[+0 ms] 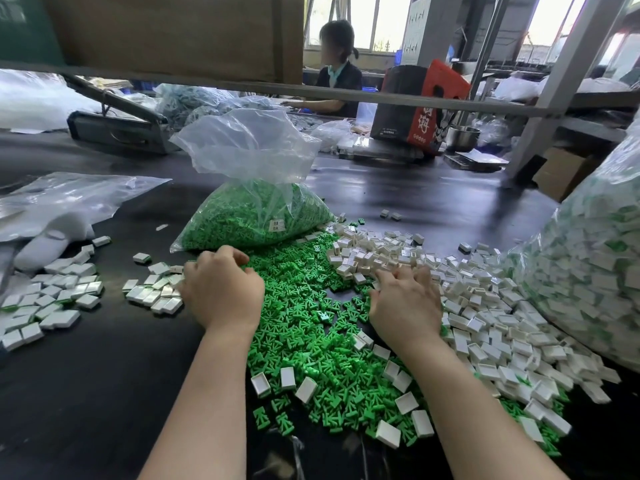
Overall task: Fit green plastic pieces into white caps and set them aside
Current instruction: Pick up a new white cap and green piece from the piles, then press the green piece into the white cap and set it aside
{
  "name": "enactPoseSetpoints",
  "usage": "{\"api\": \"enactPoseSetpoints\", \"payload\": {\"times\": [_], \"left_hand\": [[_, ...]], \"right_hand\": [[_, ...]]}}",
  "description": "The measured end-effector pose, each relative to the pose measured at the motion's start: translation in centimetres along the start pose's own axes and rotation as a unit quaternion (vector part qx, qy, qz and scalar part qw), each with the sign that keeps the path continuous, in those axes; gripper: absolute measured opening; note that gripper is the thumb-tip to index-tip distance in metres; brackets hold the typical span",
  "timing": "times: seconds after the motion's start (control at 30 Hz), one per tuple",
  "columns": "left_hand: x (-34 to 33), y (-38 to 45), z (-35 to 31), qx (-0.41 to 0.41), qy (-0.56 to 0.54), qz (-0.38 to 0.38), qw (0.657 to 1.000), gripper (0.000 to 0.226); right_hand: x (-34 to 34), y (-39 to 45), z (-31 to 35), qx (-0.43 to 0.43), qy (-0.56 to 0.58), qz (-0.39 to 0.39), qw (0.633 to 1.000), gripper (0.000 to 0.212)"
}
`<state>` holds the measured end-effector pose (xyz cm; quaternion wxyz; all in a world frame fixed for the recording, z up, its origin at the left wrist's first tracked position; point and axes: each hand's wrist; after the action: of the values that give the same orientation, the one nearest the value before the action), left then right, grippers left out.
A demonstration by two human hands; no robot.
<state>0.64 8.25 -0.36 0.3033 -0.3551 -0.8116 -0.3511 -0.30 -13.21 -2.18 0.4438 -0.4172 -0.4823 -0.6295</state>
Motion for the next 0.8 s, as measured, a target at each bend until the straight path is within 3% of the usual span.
{"api": "enactPoseSetpoints", "payload": {"times": [0.17,0.37,0.6,0.8], "left_hand": [[-1.1,-1.3,-2.2,-0.099,-0.131,0.068,0.984,0.009],[-2.2,-2.9,-4.2,-0.129,-0.218,0.216,0.943,0.011],[-2.4,-3.1,-4.3,-0.156,-0.272,0.278,0.908,0.026],[-2.5,-4.0,-5.2,-0.121,-0.386,0.325,0.855,0.031]], "right_hand": [[-0.3,0.1,-0.1,0.008,0.012,-0.015,1.0,0.027],[-0.2,0.1,-0.1,0.014,0.095,-0.055,0.994,0.012],[1.2,0.3,0.1,0.001,0.338,-0.048,0.94,0.01],[1.4,0.3,0.8,0.011,0.448,-0.011,0.894,0.013]]}}
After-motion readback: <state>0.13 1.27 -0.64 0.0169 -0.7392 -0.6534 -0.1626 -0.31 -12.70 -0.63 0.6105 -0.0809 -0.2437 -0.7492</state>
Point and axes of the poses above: each hand's wrist, its own y-axis towards the middle knuckle, its own x-axis out of the back of the hand, z = x × y, and after that the axes turned 1 degree about x, right-handed
